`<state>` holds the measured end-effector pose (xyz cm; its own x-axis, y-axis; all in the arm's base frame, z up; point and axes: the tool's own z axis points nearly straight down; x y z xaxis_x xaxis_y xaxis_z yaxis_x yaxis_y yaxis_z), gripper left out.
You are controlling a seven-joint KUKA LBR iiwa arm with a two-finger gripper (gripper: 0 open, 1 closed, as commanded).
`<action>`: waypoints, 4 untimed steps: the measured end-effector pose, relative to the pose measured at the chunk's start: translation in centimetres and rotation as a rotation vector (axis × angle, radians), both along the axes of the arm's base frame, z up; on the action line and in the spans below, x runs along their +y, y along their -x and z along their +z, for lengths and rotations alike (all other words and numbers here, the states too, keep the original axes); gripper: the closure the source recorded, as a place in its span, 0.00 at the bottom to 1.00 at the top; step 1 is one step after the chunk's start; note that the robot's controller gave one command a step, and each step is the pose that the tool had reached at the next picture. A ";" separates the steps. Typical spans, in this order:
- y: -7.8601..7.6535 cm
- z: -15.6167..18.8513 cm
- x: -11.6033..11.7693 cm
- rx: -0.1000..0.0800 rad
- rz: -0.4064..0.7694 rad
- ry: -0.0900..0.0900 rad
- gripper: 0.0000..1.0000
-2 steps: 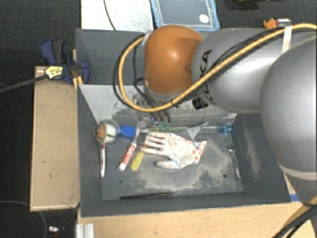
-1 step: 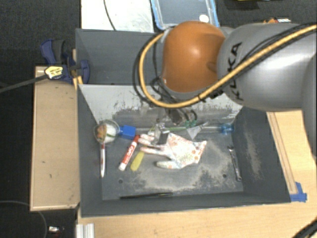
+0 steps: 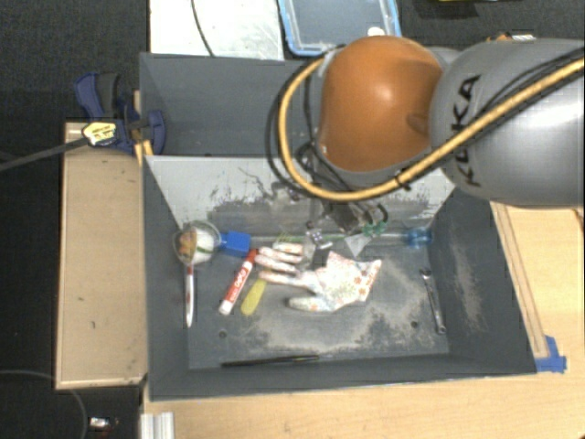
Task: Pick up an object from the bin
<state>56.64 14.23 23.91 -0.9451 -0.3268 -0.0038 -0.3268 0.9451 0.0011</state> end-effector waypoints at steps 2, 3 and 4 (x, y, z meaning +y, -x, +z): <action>1.0 -8.9 -4.1 -0.010 -0.057 -0.003 0.00; 1.4 -6.7 -6.0 -0.005 -0.013 -0.002 0.00; 4.1 -10.0 -8.5 -0.013 -0.298 -0.003 0.00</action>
Offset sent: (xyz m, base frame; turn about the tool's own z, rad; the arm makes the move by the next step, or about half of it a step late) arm -0.0225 -0.0861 -0.1327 -0.0648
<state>52.50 5.74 13.95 -0.9993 -0.0345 -0.0169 -0.0346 0.9994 0.0017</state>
